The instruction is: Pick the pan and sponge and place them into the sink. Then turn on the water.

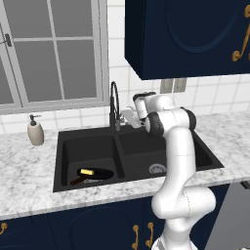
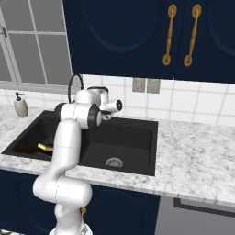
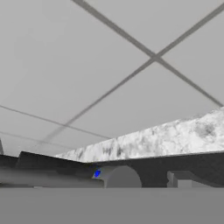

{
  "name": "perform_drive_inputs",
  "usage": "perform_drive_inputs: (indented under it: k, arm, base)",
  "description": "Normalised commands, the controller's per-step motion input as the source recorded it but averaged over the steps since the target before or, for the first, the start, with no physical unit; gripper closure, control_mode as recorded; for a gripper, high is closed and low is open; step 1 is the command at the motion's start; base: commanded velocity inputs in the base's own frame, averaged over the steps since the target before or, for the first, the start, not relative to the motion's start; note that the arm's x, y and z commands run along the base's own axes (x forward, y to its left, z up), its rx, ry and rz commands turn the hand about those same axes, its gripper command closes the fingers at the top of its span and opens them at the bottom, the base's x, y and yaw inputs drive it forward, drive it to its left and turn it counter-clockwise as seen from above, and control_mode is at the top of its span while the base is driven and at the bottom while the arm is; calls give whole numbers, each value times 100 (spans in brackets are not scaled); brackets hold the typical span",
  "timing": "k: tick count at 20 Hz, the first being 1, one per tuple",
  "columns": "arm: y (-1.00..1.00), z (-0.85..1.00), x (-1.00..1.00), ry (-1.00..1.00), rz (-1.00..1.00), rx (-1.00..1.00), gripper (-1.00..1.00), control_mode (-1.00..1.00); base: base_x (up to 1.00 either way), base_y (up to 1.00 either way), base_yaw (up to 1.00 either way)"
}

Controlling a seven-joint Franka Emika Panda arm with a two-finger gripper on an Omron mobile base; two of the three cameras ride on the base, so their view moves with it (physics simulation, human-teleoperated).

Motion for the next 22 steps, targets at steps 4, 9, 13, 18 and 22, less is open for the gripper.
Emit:
perform_drive_inputs:
  k: [4,9,13,18,22]
  arm:
    - [9,-18,18,0,0,0,100,-100]
    - [2,-17,16,0,-4,6,100,-100]
    - [0,-21,4,2,-21,8,100,-100]
    - [-3,-34,16,21,-33,14,100,-100]
    - [-25,-52,42,34,-8,23,100,-100]
  base:
    - [0,0,0]
    - [0,0,0]
    - [0,0,0]
    - [0,0,0]
    - [0,0,0]
